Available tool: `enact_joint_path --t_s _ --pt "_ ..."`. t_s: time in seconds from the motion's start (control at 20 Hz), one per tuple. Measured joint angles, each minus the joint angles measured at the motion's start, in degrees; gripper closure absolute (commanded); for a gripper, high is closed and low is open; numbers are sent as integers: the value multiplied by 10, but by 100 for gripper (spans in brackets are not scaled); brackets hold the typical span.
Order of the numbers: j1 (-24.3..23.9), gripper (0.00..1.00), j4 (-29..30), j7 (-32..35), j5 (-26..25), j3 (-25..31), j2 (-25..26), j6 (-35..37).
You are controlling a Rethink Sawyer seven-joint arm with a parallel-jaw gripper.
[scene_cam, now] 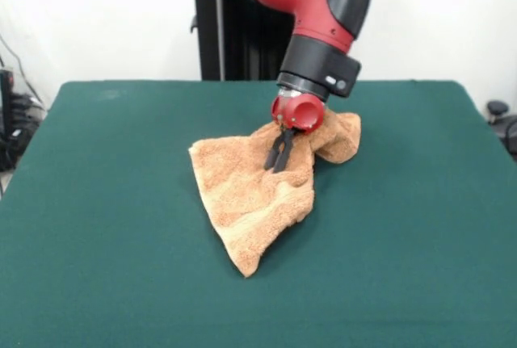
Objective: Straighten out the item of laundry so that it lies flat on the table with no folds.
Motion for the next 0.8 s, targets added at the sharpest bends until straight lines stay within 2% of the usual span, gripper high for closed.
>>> enact_joint_path --t_s 0.1,0.55,0.8 --pt "-1 0 -2 -1 -7 -6 -6 22" --pt "-4 0 -45 -23 -101 -62 -70 378" --pt "-5 0 -56 -23 -169 -76 -90 482"
